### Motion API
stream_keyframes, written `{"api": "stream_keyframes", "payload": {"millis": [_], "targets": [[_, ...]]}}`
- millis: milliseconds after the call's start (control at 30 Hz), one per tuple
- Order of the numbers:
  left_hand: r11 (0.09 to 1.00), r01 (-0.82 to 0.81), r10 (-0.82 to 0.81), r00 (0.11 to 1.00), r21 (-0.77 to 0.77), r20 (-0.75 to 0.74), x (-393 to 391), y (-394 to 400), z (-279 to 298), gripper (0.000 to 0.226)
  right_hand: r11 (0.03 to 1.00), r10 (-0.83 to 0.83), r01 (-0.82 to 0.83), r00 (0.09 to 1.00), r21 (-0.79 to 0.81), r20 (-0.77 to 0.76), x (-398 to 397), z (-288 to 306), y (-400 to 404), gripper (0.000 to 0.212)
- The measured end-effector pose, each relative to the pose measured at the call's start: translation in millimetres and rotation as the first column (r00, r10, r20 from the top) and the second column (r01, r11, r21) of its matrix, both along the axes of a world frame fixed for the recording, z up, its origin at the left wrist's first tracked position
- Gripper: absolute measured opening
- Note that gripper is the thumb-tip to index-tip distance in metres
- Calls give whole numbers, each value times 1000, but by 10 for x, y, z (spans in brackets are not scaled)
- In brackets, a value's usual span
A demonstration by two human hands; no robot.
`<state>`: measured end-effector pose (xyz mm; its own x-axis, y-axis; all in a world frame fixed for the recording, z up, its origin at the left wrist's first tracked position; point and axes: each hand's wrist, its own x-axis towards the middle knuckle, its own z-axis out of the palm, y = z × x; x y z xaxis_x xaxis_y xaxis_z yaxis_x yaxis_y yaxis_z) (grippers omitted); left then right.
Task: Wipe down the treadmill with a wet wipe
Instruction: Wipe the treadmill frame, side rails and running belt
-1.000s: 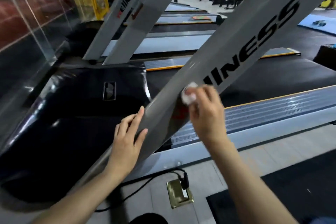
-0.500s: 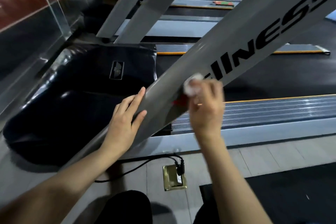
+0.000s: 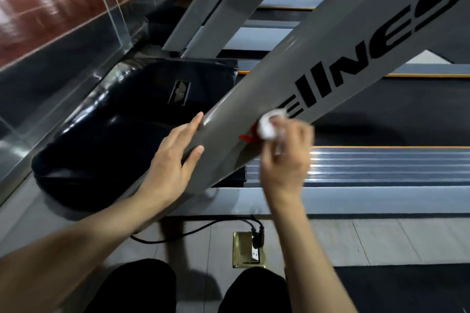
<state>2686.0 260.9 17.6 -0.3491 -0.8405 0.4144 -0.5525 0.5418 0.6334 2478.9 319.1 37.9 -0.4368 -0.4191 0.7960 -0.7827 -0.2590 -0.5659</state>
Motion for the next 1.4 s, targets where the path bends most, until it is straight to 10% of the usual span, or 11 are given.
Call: {"api": "stream_keyframes", "payload": {"millis": [167,433,733,867,967,1100,1233,1400], "targets": [[1000,-21,21,999,11,-35,-51,29,-34,63,909,-226,296,942,-294,249,-389,732,-117,26],[981,146,-149,989,127,18,213,-101,87,83,976,169,-122,946,180,-275,681,-164,-125,24],[980,163,-158,986,116,-52,705,-285,-436,75,830,-388,531,770,171,-507,537,881,-409,26],[970,187,-144,957,157,-252,772,-367,-627,49,817,-136,458,743,350,-655,1462,183,-457,30],[975,216,-208,969,52,-135,803,-454,-750,49,779,-16,485,649,397,-761,1474,261,-564,24],[974,214,-206,973,74,-101,774,-498,-772,95,618,-268,745,500,252,-823,576,1370,-462,31],[969,245,-241,964,24,-116,761,-482,-736,82,449,-511,873,425,189,-747,-199,2378,-294,27],[961,276,-268,950,31,-161,710,-529,-786,83,500,-557,849,468,173,-686,28,1942,-418,31]]}}
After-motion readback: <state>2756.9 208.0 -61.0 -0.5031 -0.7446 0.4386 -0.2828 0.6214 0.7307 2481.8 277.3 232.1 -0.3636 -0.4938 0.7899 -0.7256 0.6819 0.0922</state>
